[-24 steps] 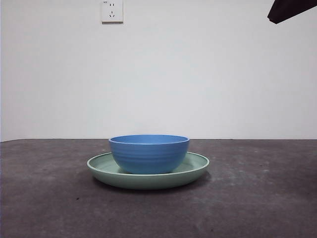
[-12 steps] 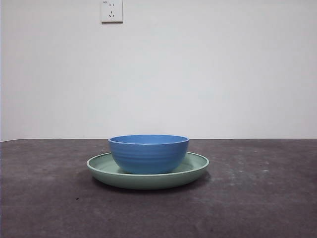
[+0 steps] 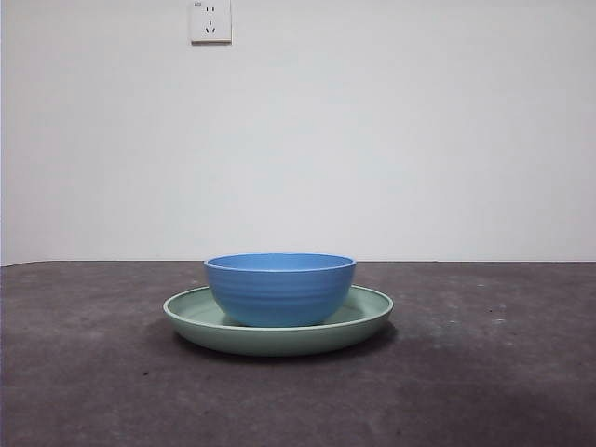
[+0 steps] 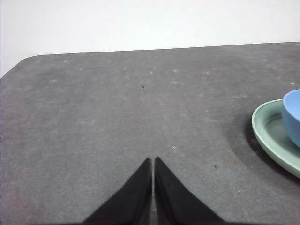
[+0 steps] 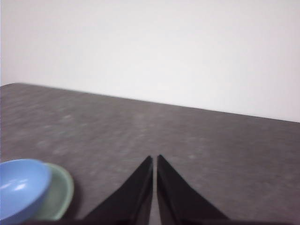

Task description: Pick up the blue bowl, put it on the green plate, put it on desk

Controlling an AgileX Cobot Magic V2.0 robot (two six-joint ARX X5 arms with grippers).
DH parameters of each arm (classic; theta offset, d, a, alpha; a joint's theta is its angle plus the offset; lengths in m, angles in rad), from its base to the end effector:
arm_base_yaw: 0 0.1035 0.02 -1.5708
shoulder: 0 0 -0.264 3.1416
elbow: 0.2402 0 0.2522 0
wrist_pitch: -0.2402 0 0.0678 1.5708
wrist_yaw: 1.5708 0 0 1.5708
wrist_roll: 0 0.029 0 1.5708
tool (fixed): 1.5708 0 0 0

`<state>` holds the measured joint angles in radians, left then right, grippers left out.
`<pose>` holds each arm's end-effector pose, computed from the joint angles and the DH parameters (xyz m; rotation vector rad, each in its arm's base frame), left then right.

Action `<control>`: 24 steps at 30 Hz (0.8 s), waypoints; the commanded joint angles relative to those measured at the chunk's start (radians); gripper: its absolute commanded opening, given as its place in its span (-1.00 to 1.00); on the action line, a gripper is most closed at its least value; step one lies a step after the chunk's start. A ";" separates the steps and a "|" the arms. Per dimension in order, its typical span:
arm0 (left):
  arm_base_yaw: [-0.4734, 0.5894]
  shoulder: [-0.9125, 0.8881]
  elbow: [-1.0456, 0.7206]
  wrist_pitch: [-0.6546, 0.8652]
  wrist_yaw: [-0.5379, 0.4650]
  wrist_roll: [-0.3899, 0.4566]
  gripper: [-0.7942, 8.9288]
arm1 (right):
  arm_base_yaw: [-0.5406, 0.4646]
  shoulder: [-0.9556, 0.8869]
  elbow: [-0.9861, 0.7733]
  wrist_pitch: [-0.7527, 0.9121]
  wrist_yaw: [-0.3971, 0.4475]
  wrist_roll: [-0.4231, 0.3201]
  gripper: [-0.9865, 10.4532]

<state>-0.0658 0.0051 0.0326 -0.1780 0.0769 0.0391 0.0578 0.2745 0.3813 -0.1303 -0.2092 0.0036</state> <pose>0.0945 -0.0085 0.1571 0.0381 0.1478 -0.1454 0.0987 0.0117 0.2586 0.0054 0.0240 0.2669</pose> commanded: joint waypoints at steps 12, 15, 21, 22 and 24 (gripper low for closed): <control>0.001 -0.002 -0.021 -0.008 -0.001 -0.002 -0.82 | -0.009 -0.229 -0.288 0.086 0.101 0.040 -0.81; 0.001 -0.002 -0.021 -0.008 -0.001 -0.002 -0.82 | -0.009 -0.248 -0.323 0.085 0.106 0.063 -0.81; 0.001 -0.002 -0.021 -0.008 0.000 -0.002 -0.82 | -0.009 -0.271 -0.369 0.079 0.106 0.081 -0.81; 0.001 -0.002 -0.021 -0.008 0.000 -0.002 -0.82 | -0.009 -0.271 -0.370 0.062 0.106 0.082 -0.81; 0.001 -0.002 -0.021 -0.008 0.000 -0.002 -0.82 | -0.009 -0.271 -0.370 0.035 0.107 0.082 -0.81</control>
<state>-0.0658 0.0051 0.0322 -0.1780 0.0769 0.0391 0.0502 0.0055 0.0162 -0.0994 -0.1047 0.0681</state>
